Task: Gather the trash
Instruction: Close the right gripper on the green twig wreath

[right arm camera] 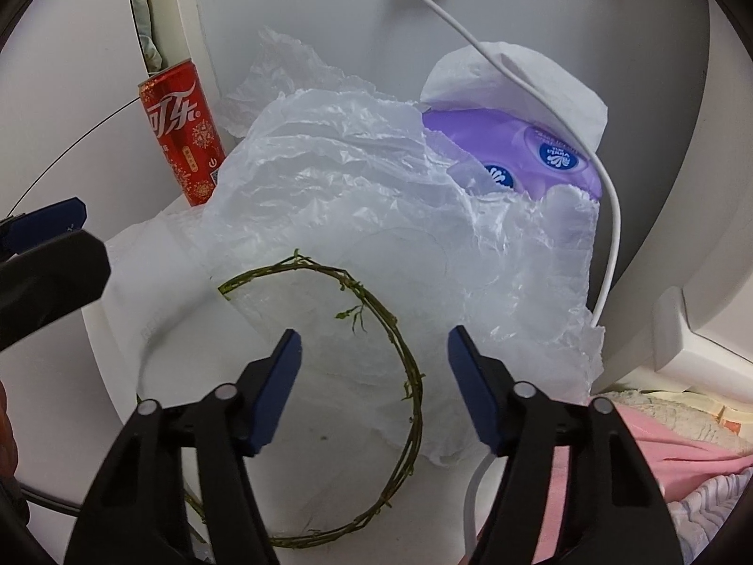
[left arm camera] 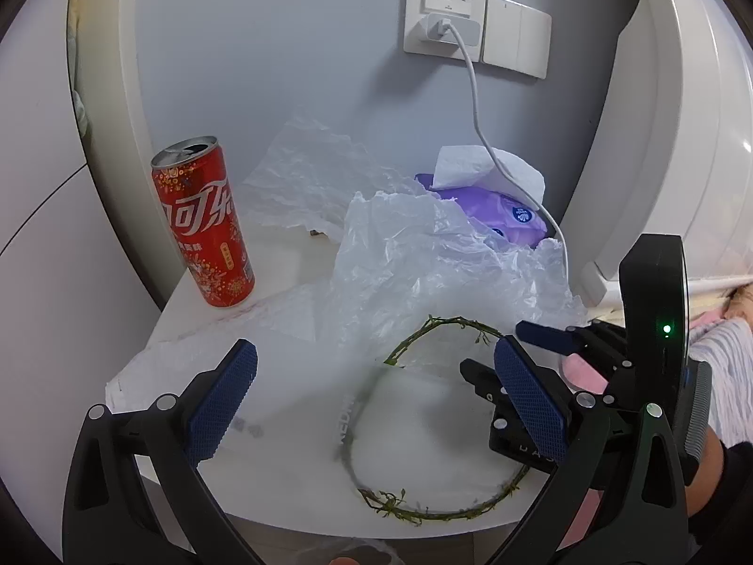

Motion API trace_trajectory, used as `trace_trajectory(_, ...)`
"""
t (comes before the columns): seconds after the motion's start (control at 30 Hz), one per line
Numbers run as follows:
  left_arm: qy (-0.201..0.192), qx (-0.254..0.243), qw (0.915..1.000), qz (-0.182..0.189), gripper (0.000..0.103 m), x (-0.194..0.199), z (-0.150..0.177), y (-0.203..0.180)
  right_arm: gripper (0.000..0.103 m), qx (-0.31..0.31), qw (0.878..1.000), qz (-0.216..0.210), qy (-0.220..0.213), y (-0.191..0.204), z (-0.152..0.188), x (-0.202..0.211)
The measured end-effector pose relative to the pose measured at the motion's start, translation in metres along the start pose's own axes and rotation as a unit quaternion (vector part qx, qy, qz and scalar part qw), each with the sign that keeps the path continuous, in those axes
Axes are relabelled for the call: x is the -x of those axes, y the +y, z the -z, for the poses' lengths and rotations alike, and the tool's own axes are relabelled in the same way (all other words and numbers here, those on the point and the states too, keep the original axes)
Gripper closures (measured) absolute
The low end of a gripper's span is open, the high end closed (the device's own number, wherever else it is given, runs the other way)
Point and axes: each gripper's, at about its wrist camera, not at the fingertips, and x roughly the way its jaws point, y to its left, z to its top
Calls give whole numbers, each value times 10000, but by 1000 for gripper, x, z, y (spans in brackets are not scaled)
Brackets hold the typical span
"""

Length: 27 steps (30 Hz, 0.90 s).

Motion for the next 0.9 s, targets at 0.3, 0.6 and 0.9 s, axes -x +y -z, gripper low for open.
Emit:
trace_trajectory(0.3, -16, -12, 10000, -32, 5, 1, -1, -3, 68, 9, 10000, 37, 42, -3, 0, -5)
trace_trajectory(0.6, 3, -47, 10000, 83, 5, -5, 0, -16, 82, 8, 10000, 92, 36, -11, 7, 0)
trace_trajectory(0.9, 50, -153, 9997, 195, 5, -9, -1, -22, 92, 15, 9999, 170, 0, -10, 10, -1)
